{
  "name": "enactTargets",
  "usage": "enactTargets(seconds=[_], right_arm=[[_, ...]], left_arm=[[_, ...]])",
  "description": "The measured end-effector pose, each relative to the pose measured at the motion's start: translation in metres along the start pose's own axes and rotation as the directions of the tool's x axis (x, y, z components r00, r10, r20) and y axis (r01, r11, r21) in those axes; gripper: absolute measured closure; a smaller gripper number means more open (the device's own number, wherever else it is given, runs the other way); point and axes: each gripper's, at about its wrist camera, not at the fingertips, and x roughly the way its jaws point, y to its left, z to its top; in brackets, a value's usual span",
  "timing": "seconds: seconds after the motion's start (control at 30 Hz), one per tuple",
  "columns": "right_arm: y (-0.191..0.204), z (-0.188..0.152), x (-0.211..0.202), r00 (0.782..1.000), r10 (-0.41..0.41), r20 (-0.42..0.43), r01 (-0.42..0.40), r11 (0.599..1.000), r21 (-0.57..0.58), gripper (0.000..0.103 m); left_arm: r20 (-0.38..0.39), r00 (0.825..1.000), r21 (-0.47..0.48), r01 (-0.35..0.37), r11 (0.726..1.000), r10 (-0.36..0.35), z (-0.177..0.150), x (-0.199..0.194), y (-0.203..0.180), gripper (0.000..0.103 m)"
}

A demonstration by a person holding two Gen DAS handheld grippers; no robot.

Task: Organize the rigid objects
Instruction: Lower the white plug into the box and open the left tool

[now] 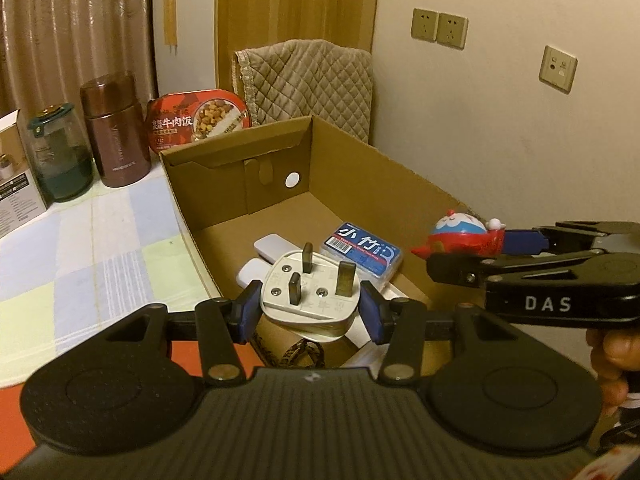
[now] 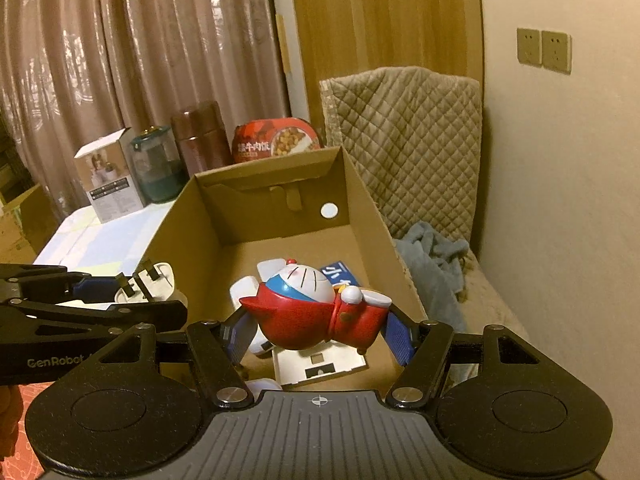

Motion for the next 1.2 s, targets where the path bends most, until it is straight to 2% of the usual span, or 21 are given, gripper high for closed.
enactTargets(seconds=[0.23,0.73,1.2], right_arm=[[-0.002,0.002,0.006,1.0,0.004,-0.023,-0.004,1.0,0.018,0.039],[-0.009,0.005,0.008,0.999,-0.01,-0.033,0.013,0.997,0.079,0.039],[-0.011,0.006,0.009,0.999,-0.01,-0.044,0.015,0.994,0.108,0.039]], left_arm=[[-0.031,0.999,0.027,0.011,1.0,-0.01,0.001,0.014,-0.001,0.057],[-0.061,0.998,0.009,0.013,1.0,-0.012,0.004,0.028,0.003,0.057],[0.018,1.0,-0.063,0.001,0.998,0.0,0.011,0.003,0.014,0.058]])
